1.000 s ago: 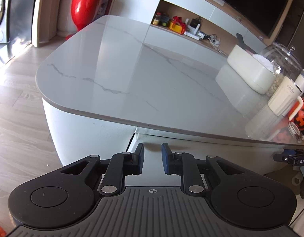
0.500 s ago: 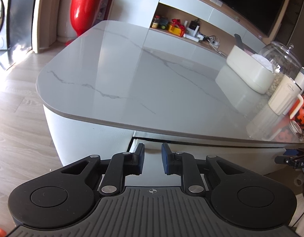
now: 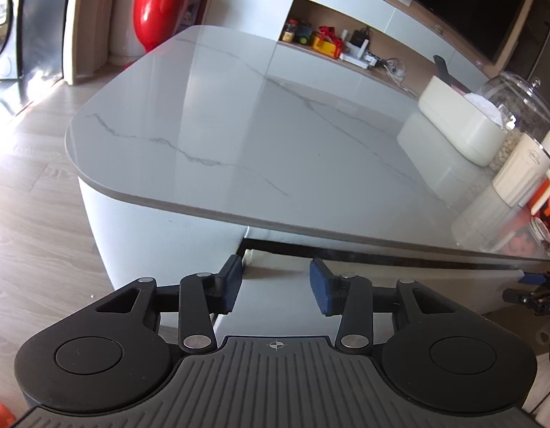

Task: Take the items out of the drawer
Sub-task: 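Pull the wooden drawer outward with both tools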

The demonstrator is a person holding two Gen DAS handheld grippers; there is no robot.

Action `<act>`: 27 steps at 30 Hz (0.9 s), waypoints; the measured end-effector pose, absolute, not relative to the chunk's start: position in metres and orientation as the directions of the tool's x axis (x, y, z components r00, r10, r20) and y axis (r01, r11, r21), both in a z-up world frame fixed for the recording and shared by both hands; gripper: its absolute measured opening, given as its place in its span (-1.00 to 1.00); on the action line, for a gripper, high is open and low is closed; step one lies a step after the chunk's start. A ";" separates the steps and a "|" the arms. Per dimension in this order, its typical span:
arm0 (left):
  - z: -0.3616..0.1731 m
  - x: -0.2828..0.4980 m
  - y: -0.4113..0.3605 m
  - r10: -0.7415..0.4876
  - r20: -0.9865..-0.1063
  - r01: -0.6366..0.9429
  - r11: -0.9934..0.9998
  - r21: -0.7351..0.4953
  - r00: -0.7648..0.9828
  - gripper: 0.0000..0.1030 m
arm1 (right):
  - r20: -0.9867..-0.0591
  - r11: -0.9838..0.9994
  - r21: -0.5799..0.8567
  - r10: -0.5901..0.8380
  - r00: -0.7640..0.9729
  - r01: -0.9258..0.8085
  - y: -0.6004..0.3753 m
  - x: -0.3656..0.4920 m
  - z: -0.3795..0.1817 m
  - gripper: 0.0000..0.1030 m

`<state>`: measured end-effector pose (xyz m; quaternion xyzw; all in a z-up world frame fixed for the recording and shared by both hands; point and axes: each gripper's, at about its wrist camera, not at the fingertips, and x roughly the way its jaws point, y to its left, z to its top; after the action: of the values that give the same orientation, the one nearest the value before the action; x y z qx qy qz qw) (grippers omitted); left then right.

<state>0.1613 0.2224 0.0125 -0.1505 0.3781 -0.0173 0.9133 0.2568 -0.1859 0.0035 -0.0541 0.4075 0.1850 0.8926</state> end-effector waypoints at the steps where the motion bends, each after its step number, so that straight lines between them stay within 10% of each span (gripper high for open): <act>1: 0.014 0.157 0.221 -0.141 -0.688 -0.080 0.957 -0.279 0.711 -0.20 | -0.749 0.923 0.050 0.287 0.598 -0.381 -0.186 0.256 0.004 1.00; 6: 0.046 0.134 0.186 -0.083 -0.586 -0.073 0.968 -0.238 0.806 -0.44 | -0.702 0.954 0.085 0.261 0.663 -0.287 -0.177 0.236 0.022 1.00; 27: 0.028 0.192 0.099 -0.063 -0.705 -0.042 0.991 -0.131 0.707 -0.44 | -0.692 0.983 0.014 0.142 0.708 -0.183 -0.079 0.243 0.008 1.00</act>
<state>0.1917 0.0994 0.0285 -0.0685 0.3829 -0.0057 0.9212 0.2435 -0.0789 0.0080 -0.0280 0.3717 0.0880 0.9238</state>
